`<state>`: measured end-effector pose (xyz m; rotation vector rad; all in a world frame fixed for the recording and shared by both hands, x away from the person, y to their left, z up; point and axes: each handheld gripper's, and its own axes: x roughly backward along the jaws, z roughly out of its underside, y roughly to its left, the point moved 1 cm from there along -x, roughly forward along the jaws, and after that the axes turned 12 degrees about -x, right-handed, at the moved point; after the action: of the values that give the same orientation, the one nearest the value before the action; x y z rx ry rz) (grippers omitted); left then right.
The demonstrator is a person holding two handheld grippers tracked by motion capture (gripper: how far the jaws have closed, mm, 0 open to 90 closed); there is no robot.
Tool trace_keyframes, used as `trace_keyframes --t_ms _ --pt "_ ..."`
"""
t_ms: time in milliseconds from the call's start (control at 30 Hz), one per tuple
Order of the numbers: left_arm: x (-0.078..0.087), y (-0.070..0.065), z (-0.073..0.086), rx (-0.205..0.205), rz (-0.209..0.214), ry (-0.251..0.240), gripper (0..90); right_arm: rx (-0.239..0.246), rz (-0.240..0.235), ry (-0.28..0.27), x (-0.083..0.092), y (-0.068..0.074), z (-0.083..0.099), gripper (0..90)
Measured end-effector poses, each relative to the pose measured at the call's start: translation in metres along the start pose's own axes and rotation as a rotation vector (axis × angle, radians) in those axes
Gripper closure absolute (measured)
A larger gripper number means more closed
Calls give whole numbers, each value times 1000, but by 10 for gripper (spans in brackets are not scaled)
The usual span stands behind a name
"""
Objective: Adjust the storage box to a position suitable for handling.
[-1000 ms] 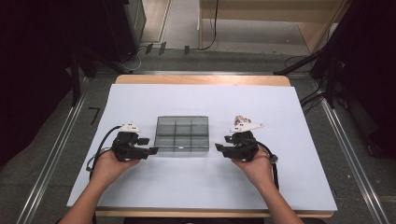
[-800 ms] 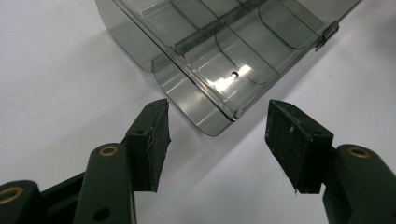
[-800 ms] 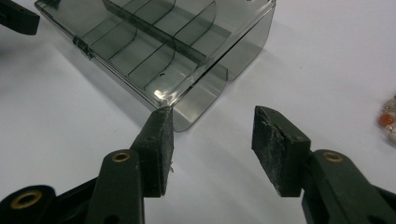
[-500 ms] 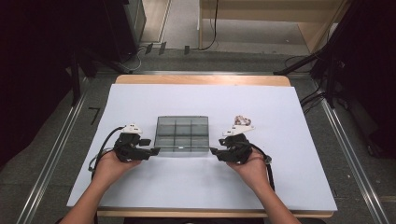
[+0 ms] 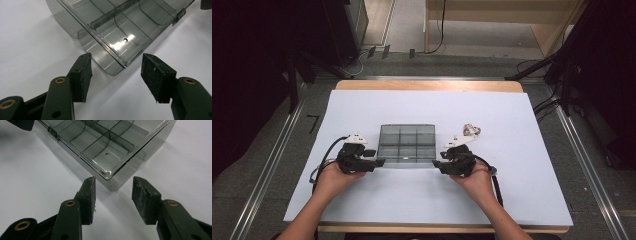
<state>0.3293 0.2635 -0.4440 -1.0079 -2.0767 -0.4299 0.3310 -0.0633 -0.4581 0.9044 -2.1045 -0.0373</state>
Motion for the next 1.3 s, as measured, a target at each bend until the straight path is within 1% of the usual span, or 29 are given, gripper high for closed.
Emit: trace_keyframes --t_ms 167,300,567,667,767,833,1033,1133,1167,1200,1300 --pt "-2 -2 -1 -12 -3 3 447 -3 2 7 -5 1 0 578" --pt "-2 -2 -1 -12 -3 2 460 1 1 -2 -5 2 -1 600" --pt "-2 -2 -2 -5 3 3 482 -5 -6 -3 -6 3 -2 623" --pt "-1 -3 -2 5 6 -1 487 0 -7 -2 -6 4 -2 628" --pt "0 -3 -3 7 6 -5 492 -6 -10 -2 -6 4 -3 629" --pt "1 -3 -3 5 5 -4 493 -19 -13 0 -5 4 -3 630" --pt "2 -4 -4 8 2 1 501 -27 -12 -10 -2 5 -4 637" --pt "4 -3 -5 18 0 -11 509 -26 -12 -12 -2 5 -5 640" --pt "4 -3 -5 18 0 -11 509 -25 -10 -12 -2 6 -5 641" --pt "4 -4 -5 10 -5 -9 510 -26 -10 -12 -2 6 -5 641" --pt "4 -4 -5 11 -4 -8 510 -25 -9 -10 -2 6 -5 642"
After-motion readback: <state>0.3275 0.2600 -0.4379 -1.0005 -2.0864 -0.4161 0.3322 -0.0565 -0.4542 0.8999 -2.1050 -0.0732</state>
